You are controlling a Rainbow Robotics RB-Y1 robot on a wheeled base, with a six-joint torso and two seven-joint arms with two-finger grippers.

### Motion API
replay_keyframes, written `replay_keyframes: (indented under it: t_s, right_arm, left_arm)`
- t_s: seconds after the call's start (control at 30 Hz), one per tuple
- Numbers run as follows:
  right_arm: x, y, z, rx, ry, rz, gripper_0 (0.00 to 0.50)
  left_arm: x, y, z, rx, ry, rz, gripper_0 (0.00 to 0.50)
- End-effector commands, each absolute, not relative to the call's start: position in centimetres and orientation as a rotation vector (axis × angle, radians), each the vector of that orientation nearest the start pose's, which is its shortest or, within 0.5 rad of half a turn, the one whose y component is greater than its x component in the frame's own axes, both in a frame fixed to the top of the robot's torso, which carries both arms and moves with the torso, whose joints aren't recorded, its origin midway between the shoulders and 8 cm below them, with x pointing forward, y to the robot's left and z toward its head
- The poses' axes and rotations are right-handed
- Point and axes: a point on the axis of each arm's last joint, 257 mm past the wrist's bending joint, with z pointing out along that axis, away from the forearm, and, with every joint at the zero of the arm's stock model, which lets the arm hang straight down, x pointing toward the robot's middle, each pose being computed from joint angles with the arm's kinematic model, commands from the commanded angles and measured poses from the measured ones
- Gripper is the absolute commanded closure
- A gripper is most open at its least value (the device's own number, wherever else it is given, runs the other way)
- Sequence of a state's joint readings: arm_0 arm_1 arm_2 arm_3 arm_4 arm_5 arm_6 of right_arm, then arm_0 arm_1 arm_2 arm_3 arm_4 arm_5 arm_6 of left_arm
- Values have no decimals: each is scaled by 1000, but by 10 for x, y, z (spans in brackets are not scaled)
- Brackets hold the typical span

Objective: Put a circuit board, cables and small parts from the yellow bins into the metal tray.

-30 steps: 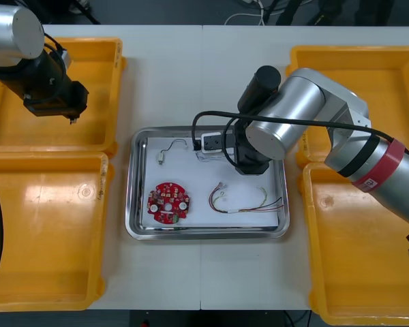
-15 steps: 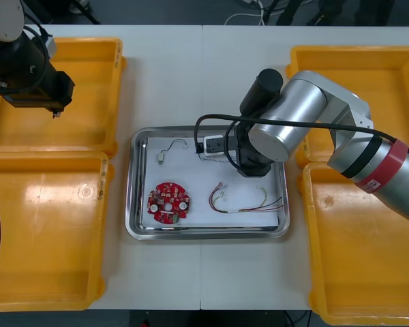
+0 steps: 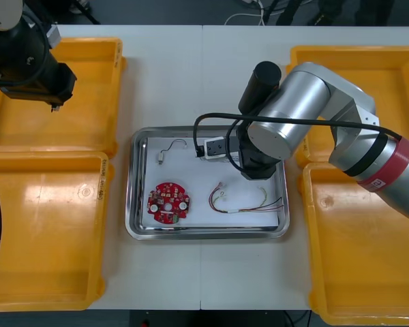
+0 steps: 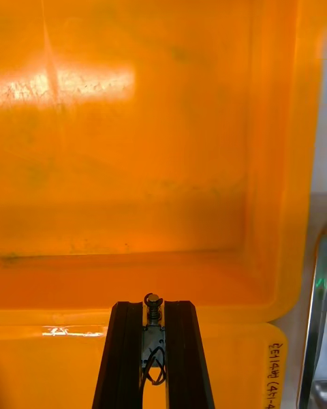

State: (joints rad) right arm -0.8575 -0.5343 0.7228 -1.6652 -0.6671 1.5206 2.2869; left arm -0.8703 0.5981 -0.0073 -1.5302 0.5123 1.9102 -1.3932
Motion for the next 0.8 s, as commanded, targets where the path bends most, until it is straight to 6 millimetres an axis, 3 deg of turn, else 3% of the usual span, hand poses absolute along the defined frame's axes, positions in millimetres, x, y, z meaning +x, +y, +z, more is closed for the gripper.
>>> replay_keyframes:
  t_s: [0.03,0.2,0.37,0.53,0.7,0.8]
  right_arm:
    - [491,-90,-193,-1972,1850,-395,0]
    - [481,-100,-174,-1958,1934,-394,0]
    - [469,-111,-151,-1840,2121,-360,0]
    - [479,-114,-123,-1635,2179,-328,0]
    - [487,-130,-94,-1407,2230,-316,0]
    - [487,-138,-86,-1332,2262,-288,0]
  left_arm:
    - [535,281,-94,82,2624,61,500]
    - [535,264,-91,95,2603,27,500]
    - [534,245,-90,101,2590,-10,500]
    - [533,234,-92,115,2588,-9,500]
    - [531,229,-94,119,2591,-16,500]
    - [531,226,-94,122,2594,-27,500]
